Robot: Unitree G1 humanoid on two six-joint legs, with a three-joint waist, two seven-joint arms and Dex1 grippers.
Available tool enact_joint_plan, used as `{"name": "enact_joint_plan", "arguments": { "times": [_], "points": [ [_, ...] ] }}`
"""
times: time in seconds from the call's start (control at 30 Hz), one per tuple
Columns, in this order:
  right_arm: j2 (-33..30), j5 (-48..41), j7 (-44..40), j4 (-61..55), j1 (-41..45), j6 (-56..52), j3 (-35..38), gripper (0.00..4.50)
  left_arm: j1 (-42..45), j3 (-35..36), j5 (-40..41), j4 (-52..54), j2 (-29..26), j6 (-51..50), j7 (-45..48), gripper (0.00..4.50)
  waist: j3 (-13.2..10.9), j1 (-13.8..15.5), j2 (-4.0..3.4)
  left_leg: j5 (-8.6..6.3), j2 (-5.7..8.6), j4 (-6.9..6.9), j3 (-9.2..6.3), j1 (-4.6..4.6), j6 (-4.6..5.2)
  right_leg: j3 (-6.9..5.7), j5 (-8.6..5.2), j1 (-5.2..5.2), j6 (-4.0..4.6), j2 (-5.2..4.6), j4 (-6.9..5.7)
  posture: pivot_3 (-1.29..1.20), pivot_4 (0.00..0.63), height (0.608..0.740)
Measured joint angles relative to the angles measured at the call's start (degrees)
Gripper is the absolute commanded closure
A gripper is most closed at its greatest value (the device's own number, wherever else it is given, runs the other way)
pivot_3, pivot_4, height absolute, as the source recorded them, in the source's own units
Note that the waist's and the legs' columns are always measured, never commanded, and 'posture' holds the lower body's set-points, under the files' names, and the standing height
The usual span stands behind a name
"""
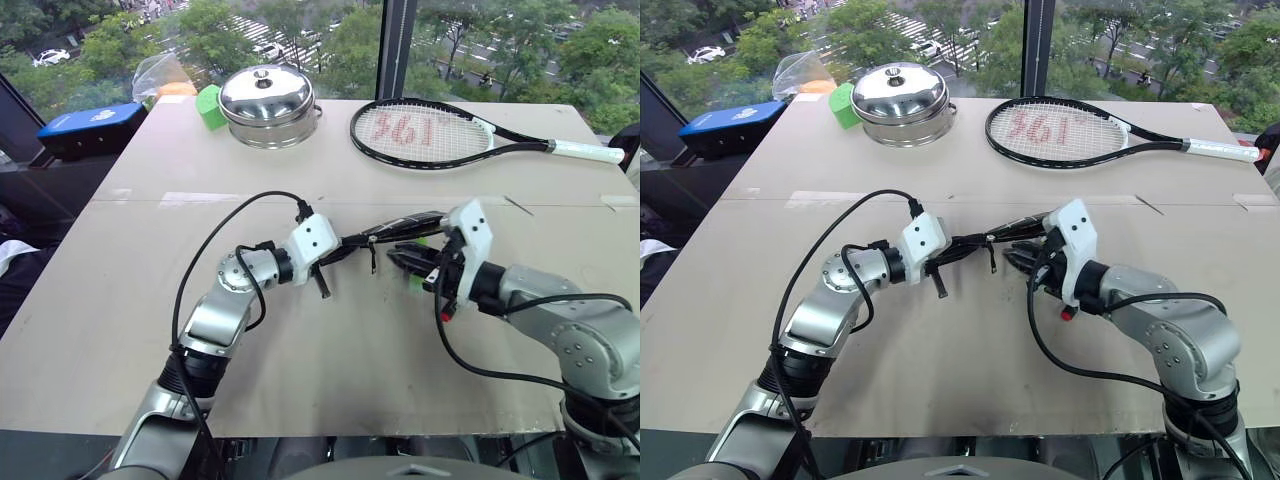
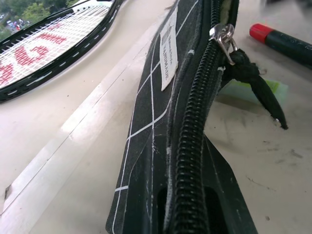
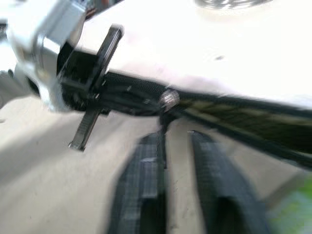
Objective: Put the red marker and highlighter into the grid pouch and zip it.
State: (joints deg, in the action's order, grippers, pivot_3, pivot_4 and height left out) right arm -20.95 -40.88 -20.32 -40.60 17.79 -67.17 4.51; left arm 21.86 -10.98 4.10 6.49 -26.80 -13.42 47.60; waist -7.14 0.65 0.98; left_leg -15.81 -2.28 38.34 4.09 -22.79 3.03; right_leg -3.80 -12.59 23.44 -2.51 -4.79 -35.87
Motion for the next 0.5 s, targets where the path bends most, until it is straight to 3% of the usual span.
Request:
{"name": "enact_joint_plan", "arguments": {
  "times": [0.33,0.5],
  "points": [
    [3.9,1.0,9.8,4.0,3.5,-4.0,0.6,4.4,0.6,-0.3,0.4,-0.2,0.0,-0.2,0.1,4.5,0.0,0.1,-0.01,0.0,0.06,0.0,0.04,-0.02,0.0,0.02,0.0,0.0,0.0,-0.02,0.02,0.0,0.15,0.74],
    [0.4,7.2,10.7,8.6,6.9,-2.4,-7.2,4.4,0.5,-1.0,-0.2,-0.1,-0.4,-0.1,-0.1,4.5,0.0,0.0,-0.05,0.0,0.08,-0.01,0.06,-0.02,0.0,0.03,0.0,0.03,0.0,0.01,0.01,0.0,0.15,0.74]
  ]
}}
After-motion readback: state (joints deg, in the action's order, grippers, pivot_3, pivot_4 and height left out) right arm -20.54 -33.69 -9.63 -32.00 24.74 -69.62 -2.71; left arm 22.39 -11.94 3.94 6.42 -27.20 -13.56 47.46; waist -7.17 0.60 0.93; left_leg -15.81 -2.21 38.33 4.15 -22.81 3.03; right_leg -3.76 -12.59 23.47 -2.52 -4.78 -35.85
